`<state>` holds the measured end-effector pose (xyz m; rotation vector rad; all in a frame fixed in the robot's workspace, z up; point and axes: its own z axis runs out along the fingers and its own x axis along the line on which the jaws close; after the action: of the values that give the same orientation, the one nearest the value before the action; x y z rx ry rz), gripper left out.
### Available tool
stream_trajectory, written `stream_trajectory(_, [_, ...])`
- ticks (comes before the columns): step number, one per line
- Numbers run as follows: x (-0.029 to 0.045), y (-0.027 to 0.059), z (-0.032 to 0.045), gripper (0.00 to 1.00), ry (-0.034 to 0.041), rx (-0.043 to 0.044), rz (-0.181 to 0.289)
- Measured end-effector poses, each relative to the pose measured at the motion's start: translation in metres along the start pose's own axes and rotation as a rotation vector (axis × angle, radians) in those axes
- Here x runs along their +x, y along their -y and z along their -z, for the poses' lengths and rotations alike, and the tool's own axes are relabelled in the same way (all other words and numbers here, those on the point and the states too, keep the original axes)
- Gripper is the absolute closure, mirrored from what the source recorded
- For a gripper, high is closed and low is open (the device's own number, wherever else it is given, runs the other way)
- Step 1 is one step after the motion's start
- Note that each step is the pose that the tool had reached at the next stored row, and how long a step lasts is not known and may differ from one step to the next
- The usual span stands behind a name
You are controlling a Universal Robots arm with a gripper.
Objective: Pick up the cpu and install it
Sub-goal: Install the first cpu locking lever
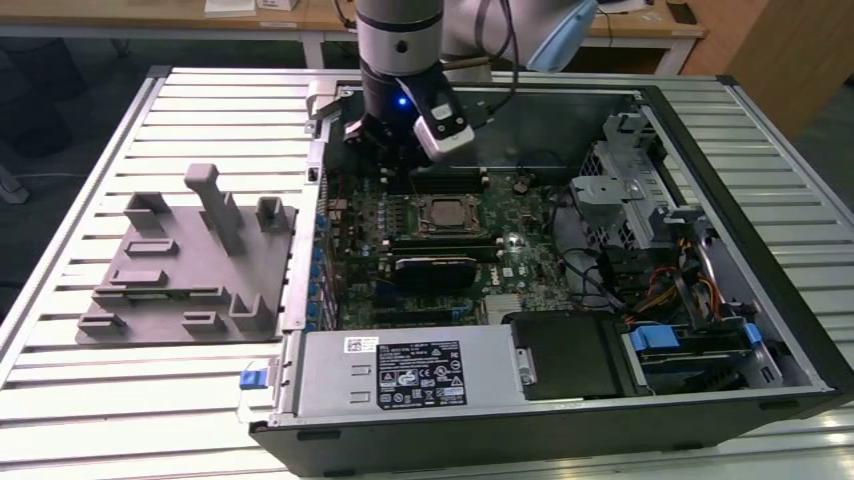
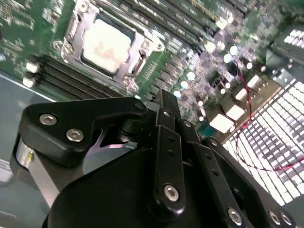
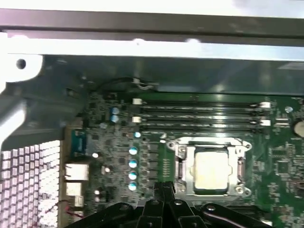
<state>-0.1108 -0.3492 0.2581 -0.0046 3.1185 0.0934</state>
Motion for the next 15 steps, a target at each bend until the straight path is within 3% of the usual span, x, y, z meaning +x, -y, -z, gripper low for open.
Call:
stream_trajectory(2, [0.0036,0.0001,0.0000,0.89,-0.0001,-0.0206,0.000])
stream_trajectory(5, [0.0071,0.0002,0.0001,0.89,-0.0001,-0.0614,-0.001])
stream_trajectory(10, [0.0112,0.0004,0.0000,0.89,-0.0005,-0.1174,-0.003])
stream_trajectory(11, [0.0114,0.0004,0.0000,0.89,-0.0004,-0.1213,-0.003])
stream_trajectory(15, [0.0114,0.0004,-0.0003,0.89,-0.0005,-0.1234,-0.003])
